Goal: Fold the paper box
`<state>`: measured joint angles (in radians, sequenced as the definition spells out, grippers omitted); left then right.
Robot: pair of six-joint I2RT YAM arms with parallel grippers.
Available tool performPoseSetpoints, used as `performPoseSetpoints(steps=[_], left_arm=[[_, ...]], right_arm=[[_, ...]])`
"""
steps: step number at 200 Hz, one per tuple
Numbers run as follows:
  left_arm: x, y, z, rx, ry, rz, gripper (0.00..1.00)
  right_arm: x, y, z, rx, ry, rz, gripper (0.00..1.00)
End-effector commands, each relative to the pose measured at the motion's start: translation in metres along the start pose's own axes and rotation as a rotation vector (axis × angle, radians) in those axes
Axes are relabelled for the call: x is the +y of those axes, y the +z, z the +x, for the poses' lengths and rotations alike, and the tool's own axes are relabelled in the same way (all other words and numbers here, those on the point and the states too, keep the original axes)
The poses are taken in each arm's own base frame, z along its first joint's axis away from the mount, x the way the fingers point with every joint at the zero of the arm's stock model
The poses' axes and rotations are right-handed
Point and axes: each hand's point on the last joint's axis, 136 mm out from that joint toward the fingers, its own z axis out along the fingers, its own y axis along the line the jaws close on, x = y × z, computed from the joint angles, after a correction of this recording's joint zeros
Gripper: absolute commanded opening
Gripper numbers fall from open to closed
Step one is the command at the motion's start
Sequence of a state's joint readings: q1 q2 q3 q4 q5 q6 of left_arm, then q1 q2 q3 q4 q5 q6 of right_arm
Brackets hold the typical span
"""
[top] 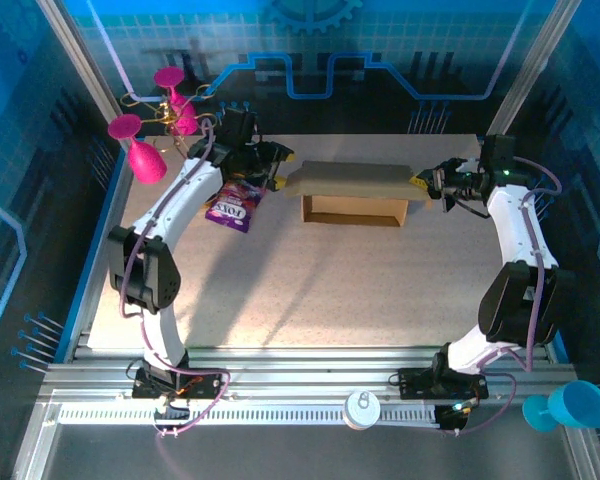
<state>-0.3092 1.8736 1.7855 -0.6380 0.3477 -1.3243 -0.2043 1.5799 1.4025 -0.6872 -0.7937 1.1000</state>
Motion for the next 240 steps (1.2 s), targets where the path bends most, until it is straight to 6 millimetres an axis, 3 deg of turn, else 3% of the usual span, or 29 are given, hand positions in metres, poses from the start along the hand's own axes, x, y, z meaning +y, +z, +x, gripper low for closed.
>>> performPoseSetpoints(steps=[1, 48, 128, 193, 240], left_arm=[[-0.012, -0.007, 0.016, 0.047, 0.042, 0.026, 0.54], [-0.021, -0.001, 0.028, 0.077, 0.042, 0.056, 0.54], [-0.017, 0.014, 0.051, 0.145, 0.020, 0.073, 0.49], [-0.004, 0.021, 0.047, 0.136, 0.023, 0.040, 0.28], [0.018, 0.038, 0.035, 0.130, 0.062, -0.014, 0.26]], right_arm=[[0.010, -0.009, 0.007, 0.012, -0.008, -0.041, 0.00], [0.006, -0.005, 0.005, 0.016, -0.004, -0.039, 0.00], [0.001, 0.003, 0.001, 0.022, 0.008, -0.027, 0.00], [-0.010, 0.012, 0.001, 0.029, -0.017, 0.004, 0.00], [-0.037, 0.032, 0.000, 0.052, -0.069, 0.099, 0.00]])
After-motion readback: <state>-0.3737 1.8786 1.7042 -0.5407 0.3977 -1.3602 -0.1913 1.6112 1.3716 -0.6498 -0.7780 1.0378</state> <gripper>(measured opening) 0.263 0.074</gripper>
